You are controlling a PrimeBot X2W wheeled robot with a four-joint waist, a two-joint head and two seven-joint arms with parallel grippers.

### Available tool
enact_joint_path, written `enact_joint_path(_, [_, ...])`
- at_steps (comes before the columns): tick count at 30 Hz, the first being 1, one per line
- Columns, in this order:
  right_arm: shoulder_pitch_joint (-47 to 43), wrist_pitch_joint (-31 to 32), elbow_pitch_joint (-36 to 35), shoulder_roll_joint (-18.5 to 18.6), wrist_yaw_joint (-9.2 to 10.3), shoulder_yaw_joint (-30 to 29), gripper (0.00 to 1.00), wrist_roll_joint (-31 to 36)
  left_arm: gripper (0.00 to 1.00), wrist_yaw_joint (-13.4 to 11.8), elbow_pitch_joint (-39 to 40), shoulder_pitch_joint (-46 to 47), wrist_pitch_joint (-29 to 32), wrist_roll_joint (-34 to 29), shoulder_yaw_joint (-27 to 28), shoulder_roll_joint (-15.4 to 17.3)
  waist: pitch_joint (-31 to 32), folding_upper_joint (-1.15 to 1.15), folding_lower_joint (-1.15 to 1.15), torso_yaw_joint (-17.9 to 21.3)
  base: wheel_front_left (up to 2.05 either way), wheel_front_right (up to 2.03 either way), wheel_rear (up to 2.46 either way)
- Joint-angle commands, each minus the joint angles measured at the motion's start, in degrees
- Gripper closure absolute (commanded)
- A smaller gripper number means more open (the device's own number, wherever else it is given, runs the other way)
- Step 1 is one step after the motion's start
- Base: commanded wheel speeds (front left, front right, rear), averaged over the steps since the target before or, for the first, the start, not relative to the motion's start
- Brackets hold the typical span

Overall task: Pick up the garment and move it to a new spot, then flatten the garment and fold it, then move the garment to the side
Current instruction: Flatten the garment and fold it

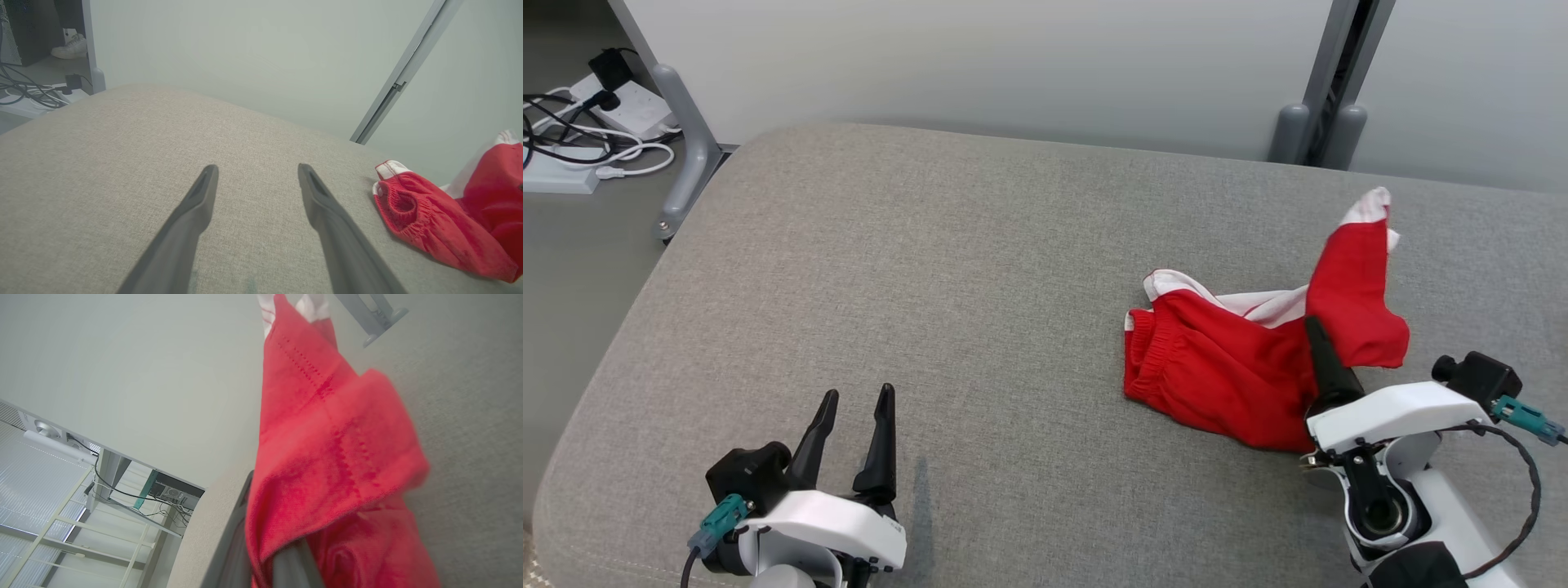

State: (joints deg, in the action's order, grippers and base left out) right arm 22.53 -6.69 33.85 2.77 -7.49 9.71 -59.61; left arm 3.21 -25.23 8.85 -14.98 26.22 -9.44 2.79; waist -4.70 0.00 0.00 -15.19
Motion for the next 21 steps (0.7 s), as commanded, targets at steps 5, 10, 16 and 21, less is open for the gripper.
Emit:
enact_joint_path(5, [-0.7, -0.6, -1.1, 0.3, 0.01, 3.0, 1.0, -0.3, 0.0, 0.2, -0.2, -0.4, -0.2, -0.3, -0.3, 0.3, 0.3, 0.0, 0.0, -0.7, 0.0, 0.0, 0.0])
enact_joint_path(10, [-0.2, -1.5, -0.5, 0.3, 0.01, 5.7, 1.0, -1.1, 0.0, 0.2, -0.4, -0.5, -0.2, 0.1, -0.8, 0.3, 0.2, 0.0, 0.0, -1.7, 0.0, 0.0, 0.0])
enact_joint_path(16, [0.6, -2.1, 1.0, 0.3, 0.01, 9.4, 1.0, -1.6, 0.0, 0.0, -0.7, -0.4, -0.2, 0.6, -1.5, 0.3, -0.1, 0.0, 0.0, -3.1, 0.0, 0.0, 0.0])
enact_joint_path(21, [1.2, -2.9, 2.3, 0.3, 0.01, 11.9, 1.0, -1.4, 0.0, -0.3, -0.7, -0.5, -0.2, 1.2, -1.9, 0.3, -0.4, 0.0, 0.0, -4.1, 0.0, 0.0, 0.0])
